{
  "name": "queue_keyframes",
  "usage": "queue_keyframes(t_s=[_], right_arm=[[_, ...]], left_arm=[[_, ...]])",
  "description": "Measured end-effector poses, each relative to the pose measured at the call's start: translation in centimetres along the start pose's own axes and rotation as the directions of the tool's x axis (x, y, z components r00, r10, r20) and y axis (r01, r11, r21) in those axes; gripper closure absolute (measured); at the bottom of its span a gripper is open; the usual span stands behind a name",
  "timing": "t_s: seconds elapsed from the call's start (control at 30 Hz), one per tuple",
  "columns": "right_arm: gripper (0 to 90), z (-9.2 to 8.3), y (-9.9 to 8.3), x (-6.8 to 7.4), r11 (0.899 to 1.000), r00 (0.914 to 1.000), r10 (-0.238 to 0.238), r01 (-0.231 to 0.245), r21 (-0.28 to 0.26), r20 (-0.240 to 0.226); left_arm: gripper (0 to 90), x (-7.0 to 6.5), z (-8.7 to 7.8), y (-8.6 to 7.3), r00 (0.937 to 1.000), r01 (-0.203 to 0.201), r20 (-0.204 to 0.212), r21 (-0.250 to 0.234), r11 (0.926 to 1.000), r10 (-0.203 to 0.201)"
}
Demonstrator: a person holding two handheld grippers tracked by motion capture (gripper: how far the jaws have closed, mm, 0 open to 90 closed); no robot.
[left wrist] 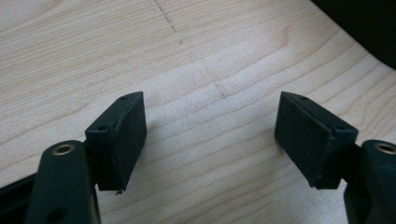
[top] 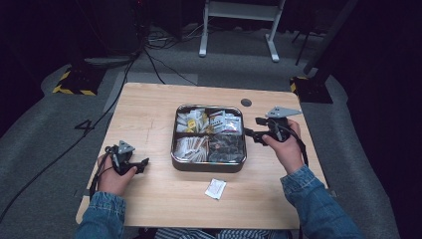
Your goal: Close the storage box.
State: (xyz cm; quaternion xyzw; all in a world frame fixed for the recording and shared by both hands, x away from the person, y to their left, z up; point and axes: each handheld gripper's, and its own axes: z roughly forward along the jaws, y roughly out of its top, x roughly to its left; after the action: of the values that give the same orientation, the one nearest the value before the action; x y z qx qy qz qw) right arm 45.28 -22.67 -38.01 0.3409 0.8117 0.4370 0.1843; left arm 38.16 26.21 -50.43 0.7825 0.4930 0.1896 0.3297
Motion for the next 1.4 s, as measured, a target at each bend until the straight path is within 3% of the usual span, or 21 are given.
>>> queue_keyframes(t_s=[0.4, 0.9, 1.1, 1.27, 1.4], right_arm=[[31.8, -2.6, -3.4, -2.8, 0.998, 0.9983, 0.053, -0.054, 0.025, 0.024], [30.1, -4.8, -6.8, -4.5, 0.996, 0.9961, 0.079, -0.08, 0.032, 0.039], [28.5, -5.1, -8.4, -5.2, 0.992, 0.9939, 0.104, -0.106, 0.064, 0.039], [23.0, -4.7, -9.9, -5.3, 0.988, 0.9946, 0.102, -0.104, 0.117, 0.018], [20.3, -4.1, -11.1, -5.5, 0.985, 0.9951, 0.093, -0.097, 0.143, 0.032]], left_arm=[[25.7, 0.0, -0.1, -0.1, 1.0, -0.005, 0.0, 0.0, 1.0, 0.005], [25.6, 0.0, -0.1, -0.1, 1.0, -0.006, 0.002, 0.003, 1.0, 0.006], [25.5, 0.0, 0.0, 0.0, 1.0, -0.003, 0.0, 0.0, 1.0, 0.003], [25.6, 0.0, 0.0, 0.0, 1.0, -0.003, 0.0, 0.0, 1.0, 0.003], [25.6, 0.0, 0.0, 0.0, 1.0, -0.003, 0.0, 0.0, 1.0, 0.003]])
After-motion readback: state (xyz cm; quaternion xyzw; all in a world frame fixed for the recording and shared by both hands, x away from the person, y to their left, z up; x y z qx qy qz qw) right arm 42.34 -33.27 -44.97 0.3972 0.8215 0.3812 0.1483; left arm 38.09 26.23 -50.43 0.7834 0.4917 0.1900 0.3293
